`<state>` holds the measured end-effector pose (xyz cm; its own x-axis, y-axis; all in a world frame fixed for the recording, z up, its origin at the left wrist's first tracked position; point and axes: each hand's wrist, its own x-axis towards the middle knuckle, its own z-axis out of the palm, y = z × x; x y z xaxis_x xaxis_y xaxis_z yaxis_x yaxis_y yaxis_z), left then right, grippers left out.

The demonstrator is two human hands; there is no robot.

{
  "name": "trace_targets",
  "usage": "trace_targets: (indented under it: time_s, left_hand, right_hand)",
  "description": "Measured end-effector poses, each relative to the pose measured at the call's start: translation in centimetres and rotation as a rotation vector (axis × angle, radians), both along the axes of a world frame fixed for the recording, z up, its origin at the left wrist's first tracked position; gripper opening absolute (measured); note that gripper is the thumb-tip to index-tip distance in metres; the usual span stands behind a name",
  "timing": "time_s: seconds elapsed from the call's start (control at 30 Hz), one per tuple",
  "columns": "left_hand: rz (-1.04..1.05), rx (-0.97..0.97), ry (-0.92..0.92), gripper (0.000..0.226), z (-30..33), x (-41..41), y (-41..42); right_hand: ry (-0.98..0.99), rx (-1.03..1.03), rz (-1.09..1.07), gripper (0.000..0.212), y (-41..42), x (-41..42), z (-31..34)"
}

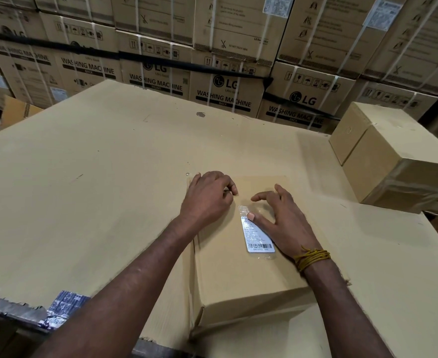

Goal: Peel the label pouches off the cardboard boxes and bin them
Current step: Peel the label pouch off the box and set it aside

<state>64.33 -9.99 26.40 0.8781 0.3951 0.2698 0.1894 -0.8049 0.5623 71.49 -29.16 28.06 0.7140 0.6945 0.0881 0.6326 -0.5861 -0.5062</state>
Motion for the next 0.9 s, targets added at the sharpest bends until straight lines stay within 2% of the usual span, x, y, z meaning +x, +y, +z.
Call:
trace_targets:
  time_s: [0.13,0.23,0.43,0.57,0.77,0.9]
  left_hand:
    - [0.002,0.002,-0.002,0.020,-0.04,-0.02,-0.02]
    - [0.001,0.000,0.006,0.020,-0.12,-0.03,0.09]
    - [-0.004,-0.004,0.004,0.020,-0.09,-0.04,0.12]
    - [-0.001,-0.008,0.005,0.020,-0.14,-0.07,0.11]
    - [-0.002,-0.013,0.004,0.021,-0.21,-0.04,0.13]
    - [-0.001,-0.011,0.001,0.019,-0.19,-0.09,0.16]
  right_hand:
    - [0.001,-0.006,0.038,0.014,0.00,-0.09,0.17]
    - [-0.003,-0.046,0.080,0.024,0.16,0.29,-0.06]
    - [0.022,-0.060,0.092,0.019,0.36,0.41,-0.16]
    - [0.026,-0.099,0.108,0.028,0.40,0.54,-0.20]
    - [-0.011,-0.062,0.108,0.016,0.50,0.09,-0.04]
    - [-0.036,-0.082,0.146,0.020,0.60,0.14,-0.19]
